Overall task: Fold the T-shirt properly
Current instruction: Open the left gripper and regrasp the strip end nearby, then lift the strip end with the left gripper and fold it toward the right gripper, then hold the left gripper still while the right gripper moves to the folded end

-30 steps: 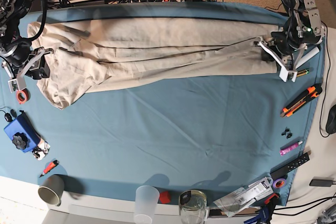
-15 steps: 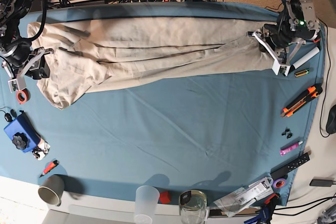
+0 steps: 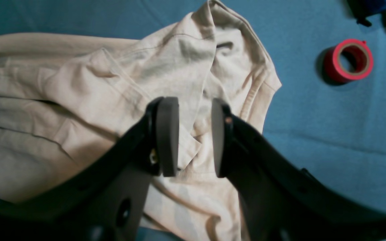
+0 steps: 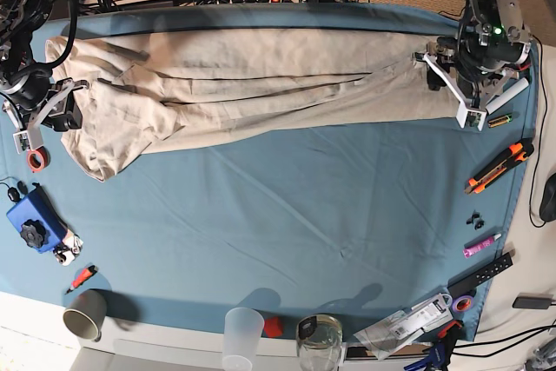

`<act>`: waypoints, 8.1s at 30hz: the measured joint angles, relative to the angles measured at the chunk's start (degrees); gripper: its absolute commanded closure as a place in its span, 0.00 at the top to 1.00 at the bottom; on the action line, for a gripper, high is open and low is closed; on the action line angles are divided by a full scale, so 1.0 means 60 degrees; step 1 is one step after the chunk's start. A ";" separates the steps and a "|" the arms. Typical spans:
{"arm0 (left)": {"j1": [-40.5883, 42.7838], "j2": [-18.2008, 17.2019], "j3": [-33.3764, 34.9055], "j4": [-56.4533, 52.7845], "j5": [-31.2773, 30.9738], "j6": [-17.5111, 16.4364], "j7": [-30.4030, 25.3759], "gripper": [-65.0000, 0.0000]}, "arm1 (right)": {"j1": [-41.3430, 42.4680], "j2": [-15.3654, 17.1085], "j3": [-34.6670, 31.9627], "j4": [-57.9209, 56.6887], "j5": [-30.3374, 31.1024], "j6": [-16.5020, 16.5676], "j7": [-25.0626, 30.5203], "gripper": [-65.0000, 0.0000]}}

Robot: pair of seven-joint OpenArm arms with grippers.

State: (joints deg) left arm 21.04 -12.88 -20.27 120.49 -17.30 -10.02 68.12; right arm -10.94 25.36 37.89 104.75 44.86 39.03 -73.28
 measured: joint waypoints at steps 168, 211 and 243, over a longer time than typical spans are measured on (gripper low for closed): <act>0.1147 0.1271 0.7377 0.2248 0.5129 0.1177 -0.0725 0.00 | 0.0051 0.1530 0.1592 -0.1049 -0.0954 -0.0652 0.1100 0.26; 0.1279 0.1300 0.7388 0.2248 0.3770 0.1169 -0.0787 0.00 | 0.1894 0.3166 -0.1446 -0.8903 0.5067 0.0153 -0.1231 0.36; 0.1304 0.1300 0.7388 0.2248 0.3770 0.1169 -0.0867 0.00 | 0.2080 0.0929 -0.1308 -0.8754 0.4546 0.0259 -0.0492 0.36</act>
State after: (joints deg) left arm 28.86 -5.08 24.05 133.97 5.32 -3.01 62.92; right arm 1.54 30.94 30.04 52.23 72.14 40.58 -76.23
